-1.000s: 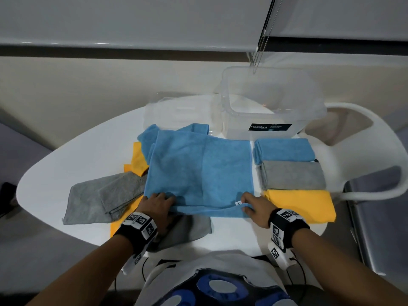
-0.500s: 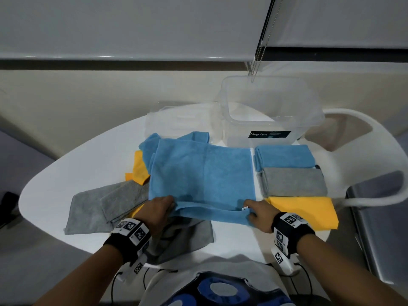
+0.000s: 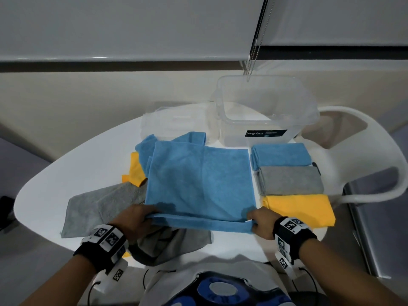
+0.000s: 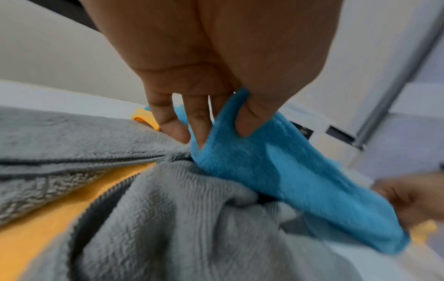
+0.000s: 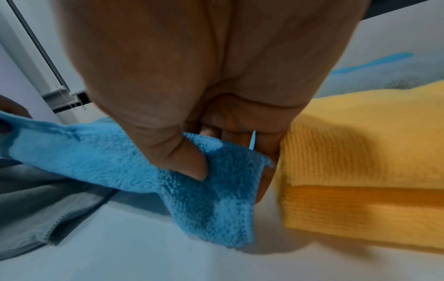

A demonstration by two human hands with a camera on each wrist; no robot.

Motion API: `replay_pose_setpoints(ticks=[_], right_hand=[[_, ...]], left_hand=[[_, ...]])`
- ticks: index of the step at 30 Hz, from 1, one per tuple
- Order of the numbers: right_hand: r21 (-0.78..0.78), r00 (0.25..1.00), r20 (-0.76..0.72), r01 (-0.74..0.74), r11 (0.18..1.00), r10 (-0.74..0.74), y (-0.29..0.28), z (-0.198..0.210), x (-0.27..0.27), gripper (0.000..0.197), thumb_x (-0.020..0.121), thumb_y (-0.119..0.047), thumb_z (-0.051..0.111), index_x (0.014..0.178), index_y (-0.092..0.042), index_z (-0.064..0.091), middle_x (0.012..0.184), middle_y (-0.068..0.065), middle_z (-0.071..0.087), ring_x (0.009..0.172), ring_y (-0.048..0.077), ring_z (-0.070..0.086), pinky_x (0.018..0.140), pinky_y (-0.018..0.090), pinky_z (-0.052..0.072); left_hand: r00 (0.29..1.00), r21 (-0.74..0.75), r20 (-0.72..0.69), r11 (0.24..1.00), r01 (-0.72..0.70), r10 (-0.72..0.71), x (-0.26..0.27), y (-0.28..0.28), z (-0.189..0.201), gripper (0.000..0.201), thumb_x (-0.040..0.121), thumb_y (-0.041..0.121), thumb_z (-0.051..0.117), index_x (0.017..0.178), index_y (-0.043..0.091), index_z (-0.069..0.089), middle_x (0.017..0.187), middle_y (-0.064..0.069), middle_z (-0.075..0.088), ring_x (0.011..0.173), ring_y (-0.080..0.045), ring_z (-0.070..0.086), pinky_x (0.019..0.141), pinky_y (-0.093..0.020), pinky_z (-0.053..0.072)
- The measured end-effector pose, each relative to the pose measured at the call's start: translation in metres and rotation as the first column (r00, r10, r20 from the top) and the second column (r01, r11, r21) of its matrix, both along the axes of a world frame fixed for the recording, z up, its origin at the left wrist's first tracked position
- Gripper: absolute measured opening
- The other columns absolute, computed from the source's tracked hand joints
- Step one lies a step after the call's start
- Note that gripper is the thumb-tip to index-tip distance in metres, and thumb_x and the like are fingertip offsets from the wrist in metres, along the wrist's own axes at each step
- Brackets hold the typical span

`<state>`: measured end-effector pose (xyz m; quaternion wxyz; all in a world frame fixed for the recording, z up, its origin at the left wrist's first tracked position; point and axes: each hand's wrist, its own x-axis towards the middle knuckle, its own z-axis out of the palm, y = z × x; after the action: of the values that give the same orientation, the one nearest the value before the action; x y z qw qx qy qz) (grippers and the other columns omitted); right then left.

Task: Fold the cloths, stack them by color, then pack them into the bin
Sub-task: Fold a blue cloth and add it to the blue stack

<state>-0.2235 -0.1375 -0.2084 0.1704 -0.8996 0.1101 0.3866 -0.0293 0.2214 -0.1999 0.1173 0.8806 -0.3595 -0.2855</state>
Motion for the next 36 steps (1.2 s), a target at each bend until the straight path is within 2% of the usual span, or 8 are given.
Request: replay_pose_setpoints(ticks=[6,9,13,18,22,26,30,36], right_hand=[[0.074,0.993,0.094,0.066,0.995,-0.073,0.001,0.003,0.007,0.022,0.091,-0.018,0.049,0.112,-0.020,0.057,0.098,0.003,0.060,0.082,0.020,0.055,0.061,0.020,0.039],[0.102,0.976,0.172,0.117,0.988,-0.134,-0.004,0.002,0.011,0.011,0.091,-0.017,0.051,0.092,-0.028,0.050,0.086,-0.005,0.057,0.078,0.017,0.054,0.051,0.010,0.031],[0.110,0.948,0.230,0.198,0.974,-0.219,-0.012,-0.003,0.013,0.028,0.095,-0.028,0.057,0.070,-0.031,0.044,0.067,-0.011,0.049,0.063,0.008,0.048,0.051,0.015,0.029],[0.196,0.872,0.302,0.340,0.920,-0.386,-0.022,-0.008,0.012,0.025,0.094,-0.023,0.060,0.071,-0.025,0.050,0.069,-0.007,0.053,0.070,0.019,0.054,0.054,0.018,0.033],[0.371,0.756,0.365,0.417,0.830,-0.543,-0.030,0.005,0.016,0.024,0.093,-0.014,0.061,0.075,-0.029,0.056,0.078,-0.005,0.061,0.078,0.020,0.057,0.063,0.025,0.042],[0.655,0.543,0.331,0.457,0.602,-0.772,-0.039,0.046,0.028,0.015,0.086,-0.039,0.070,0.077,-0.031,0.061,0.078,0.010,0.061,0.072,0.026,0.057,0.067,0.051,0.052],[0.809,0.383,0.344,0.343,0.477,-0.858,-0.038,0.108,0.043,0.042,0.065,-0.067,0.074,0.083,-0.030,0.064,0.086,0.007,0.065,0.080,0.024,0.062,0.068,0.038,0.053],[0.896,0.244,0.392,0.116,0.428,-0.887,-0.044,0.184,0.045,0.007,0.086,-0.022,0.061,0.093,-0.022,0.059,0.075,-0.001,0.069,0.065,0.013,0.063,0.057,0.025,0.054]], left_hand=[[0.961,-0.144,-0.117,0.954,-0.264,0.249,0.015,0.017,0.004,0.007,0.091,0.042,0.057,0.091,0.039,0.063,0.083,0.008,0.069,0.079,-0.007,0.062,0.069,-0.021,0.045],[0.926,-0.169,-0.125,0.912,-0.374,0.356,0.020,0.016,-0.001,0.014,0.095,0.035,0.056,0.083,0.031,0.061,0.073,0.005,0.064,0.071,-0.013,0.059,0.061,-0.023,0.041],[0.904,-0.157,-0.078,0.890,-0.428,0.421,0.023,0.013,-0.007,0.031,0.096,0.036,0.053,0.067,0.026,0.051,0.062,0.004,0.055,0.061,-0.013,0.052,0.055,-0.027,0.036],[0.893,-0.199,-0.092,0.871,-0.449,0.440,0.027,0.016,-0.018,0.009,0.096,0.022,0.055,0.091,0.024,0.063,0.084,0.000,0.066,0.081,-0.018,0.061,0.065,-0.027,0.041],[0.899,-0.278,-0.164,0.855,-0.438,0.407,0.034,0.019,-0.009,0.004,0.090,0.024,0.061,0.090,0.027,0.063,0.083,0.000,0.066,0.080,-0.019,0.062,0.068,-0.027,0.045],[0.873,-0.547,-0.269,0.682,-0.486,0.407,0.043,0.009,0.047,0.005,0.089,0.026,0.063,0.086,0.022,0.064,0.076,0.005,0.067,0.070,-0.003,0.059,0.069,-0.020,0.050],[0.861,-0.687,-0.390,0.519,-0.508,0.326,0.044,-0.008,0.121,0.010,0.087,0.027,0.057,0.082,0.025,0.066,0.072,0.009,0.064,0.065,-0.006,0.058,0.053,-0.023,0.053],[0.858,-0.822,-0.359,0.312,-0.477,0.369,0.051,-0.011,0.193,0.025,0.099,0.013,0.048,0.088,0.027,0.065,0.071,0.011,0.068,0.061,-0.005,0.059,0.056,-0.015,0.046]])
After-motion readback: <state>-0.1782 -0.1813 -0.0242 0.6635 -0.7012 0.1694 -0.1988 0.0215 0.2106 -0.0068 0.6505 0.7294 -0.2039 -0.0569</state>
